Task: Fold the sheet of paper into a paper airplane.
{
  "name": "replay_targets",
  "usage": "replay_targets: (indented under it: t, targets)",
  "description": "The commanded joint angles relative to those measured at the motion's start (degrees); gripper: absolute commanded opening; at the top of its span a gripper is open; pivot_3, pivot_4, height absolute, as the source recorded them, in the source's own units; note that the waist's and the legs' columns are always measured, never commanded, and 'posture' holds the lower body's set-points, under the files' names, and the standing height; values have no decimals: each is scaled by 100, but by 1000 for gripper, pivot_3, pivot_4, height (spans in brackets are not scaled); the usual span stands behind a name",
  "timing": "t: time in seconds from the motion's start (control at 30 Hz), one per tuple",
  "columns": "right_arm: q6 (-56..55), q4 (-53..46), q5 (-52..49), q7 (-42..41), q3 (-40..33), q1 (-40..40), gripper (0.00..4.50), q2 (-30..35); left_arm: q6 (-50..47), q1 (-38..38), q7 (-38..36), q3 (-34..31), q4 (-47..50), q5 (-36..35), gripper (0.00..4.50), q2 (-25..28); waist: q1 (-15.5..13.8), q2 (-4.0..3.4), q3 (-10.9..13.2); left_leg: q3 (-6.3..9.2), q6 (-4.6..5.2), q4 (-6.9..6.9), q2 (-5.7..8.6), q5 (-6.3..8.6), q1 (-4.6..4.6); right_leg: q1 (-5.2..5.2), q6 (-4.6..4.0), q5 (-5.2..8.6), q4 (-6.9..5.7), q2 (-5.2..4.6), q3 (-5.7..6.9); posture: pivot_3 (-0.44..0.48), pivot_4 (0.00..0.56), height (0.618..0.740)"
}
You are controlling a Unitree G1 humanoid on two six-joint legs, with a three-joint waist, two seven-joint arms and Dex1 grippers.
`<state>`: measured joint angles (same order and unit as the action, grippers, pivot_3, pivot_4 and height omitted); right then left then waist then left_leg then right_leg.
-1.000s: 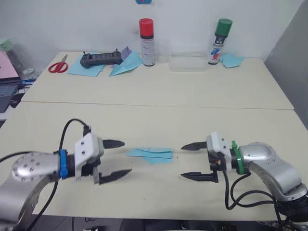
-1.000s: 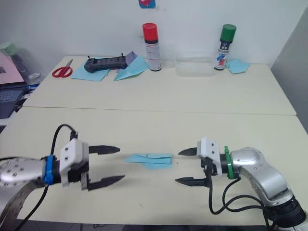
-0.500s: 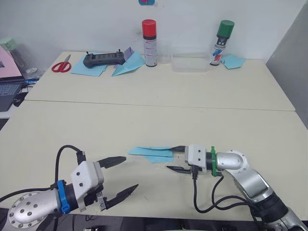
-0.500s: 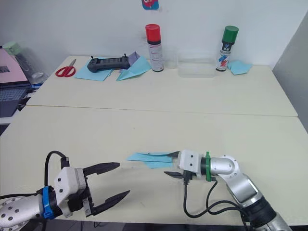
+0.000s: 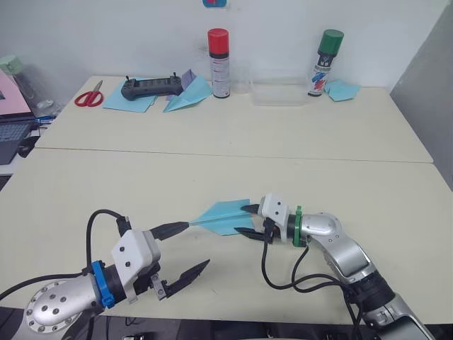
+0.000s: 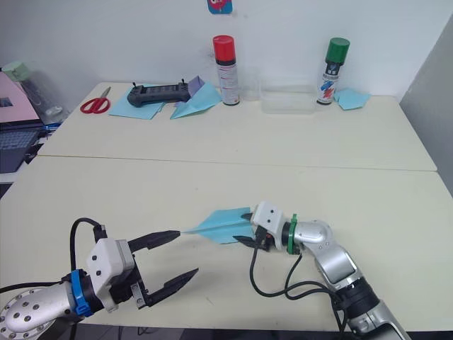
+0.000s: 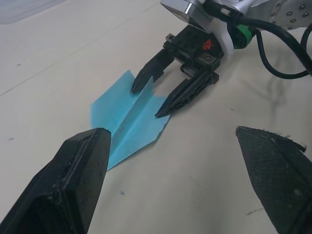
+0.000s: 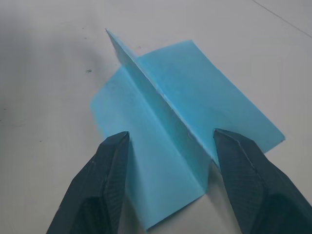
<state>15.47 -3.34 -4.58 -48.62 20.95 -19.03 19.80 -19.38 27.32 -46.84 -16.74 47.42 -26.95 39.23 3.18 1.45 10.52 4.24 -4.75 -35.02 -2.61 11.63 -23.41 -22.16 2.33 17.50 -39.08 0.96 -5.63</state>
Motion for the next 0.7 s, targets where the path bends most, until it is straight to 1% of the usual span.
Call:
replay_targets:
  t: [0.03,0.07,0.13,0.27,0.3,0.4,0.53,0.63,0.7]
  targets:
    - [-43,56,-55,-13,-78,-168,2454,-47,106,21,6,-54,134,-50,4500,5,1,0,0,0,0,0,0,0,0,0,0,0,0,0,-1,0,150,740]
    - [-64,115,-26,-5,-64,-210,2192,-48,100,2,16,-45,130,-51,4500,4,2,0,0,-1,0,0,0,0,0,0,0,0,0,0,-1,0,150,740]
    - [-76,218,-15,-14,-55,-284,1505,-59,72,-46,50,-24,136,-62,4500,-1,3,0,0,-1,0,0,0,0,0,0,0,0,0,0,-1,0,150,740]
    - [-143,334,20,-122,34,-374,18,-20,13,-11,81,-93,144,-158,4500,-38,3,0,0,-1,0,0,0,0,0,0,0,-1,0,0,0,0,150,740]
    - [-158,352,20,-144,47,-386,18,-12,-5,-7,87,-106,143,-182,4500,-43,3,0,0,-1,0,0,0,0,0,0,0,-1,0,0,0,0,150,740]
    - [-354,437,100,-234,98,-411,18,38,-210,28,201,-344,138,-590,4500,-127,6,0,0,0,0,0,0,0,0,0,0,-1,-1,0,0,0,150,740]
    - [-319,483,17,-254,-29,-406,18,27,-615,-221,692,-592,134,-1033,4500,-222,0,0,0,3,0,-1,0,0,1,3,1,-1,-2,0,3,0,150,740]
    - [-87,288,-135,-206,-219,-280,18,77,-860,-371,803,-673,159,-1354,4500,-135,1,0,0,3,0,-3,0,0,2,6,4,-3,-2,0,3,0,150,740]
    - [226,49,-302,-114,-412,-144,18,119,-929,-481,789,-681,179,-1398,4500,-10,-9,1,0,3,0,-3,1,0,1,6,4,-4,-2,0,2,0,150,740]
